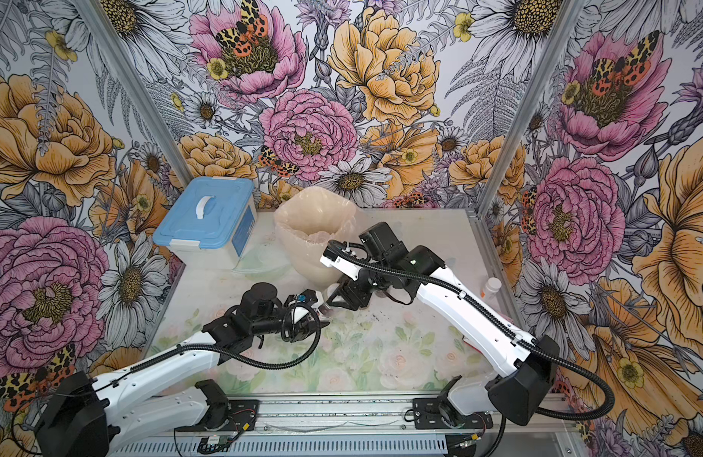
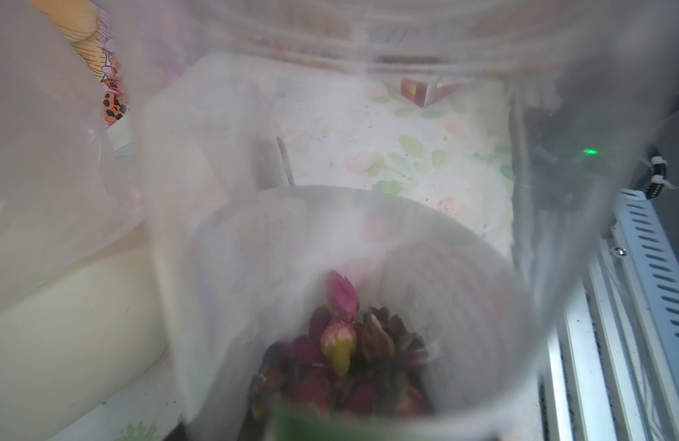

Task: Empty the moldy dried flower tea in the jars
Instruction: Unscrew the lid from the jar.

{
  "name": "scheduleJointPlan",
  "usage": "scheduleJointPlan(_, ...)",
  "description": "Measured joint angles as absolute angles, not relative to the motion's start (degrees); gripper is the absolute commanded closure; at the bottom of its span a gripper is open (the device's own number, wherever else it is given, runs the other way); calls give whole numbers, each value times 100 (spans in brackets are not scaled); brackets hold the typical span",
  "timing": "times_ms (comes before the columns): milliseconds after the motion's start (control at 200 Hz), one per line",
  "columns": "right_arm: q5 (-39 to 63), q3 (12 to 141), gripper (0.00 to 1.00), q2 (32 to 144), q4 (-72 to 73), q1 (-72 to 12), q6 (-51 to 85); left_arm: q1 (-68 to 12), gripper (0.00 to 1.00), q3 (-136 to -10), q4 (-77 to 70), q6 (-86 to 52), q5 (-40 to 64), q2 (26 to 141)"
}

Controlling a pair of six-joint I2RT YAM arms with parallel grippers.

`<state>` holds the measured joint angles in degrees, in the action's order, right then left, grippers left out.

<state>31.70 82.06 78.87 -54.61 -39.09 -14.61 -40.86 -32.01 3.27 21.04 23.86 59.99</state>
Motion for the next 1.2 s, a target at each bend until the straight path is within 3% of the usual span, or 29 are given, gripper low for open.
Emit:
scheduleJointPlan(175,3020,8204,88,7878,-5489,-3942,-2401,-4045,42,-3240,445,2093,2482,6051)
scheduleJointPlan(485,2659,8125,76,7878,-5771,-3940,-3124,-3898,42,-3291,683,1813,2445,6084)
scheduleJointPlan(630,2742,8125,61,7876,-5787,-3929,-3030,-3909,42,-3291,663,1822,2447,6082)
scheduleJointPlan(775,2939,8270,28,7839,-5828,-3885,-2349,-3964,42,-3293,582,1846,2366,6055)
scheduleJointPlan(1026,3087,8844,9,7835,-5780,-3739,-375,-4202,42,-3293,401,2012,1785,5846)
scheduleJointPlan(1201,3177,8847,8,7867,-5802,-3704,786,-4340,42,-3293,344,2147,1378,5758)
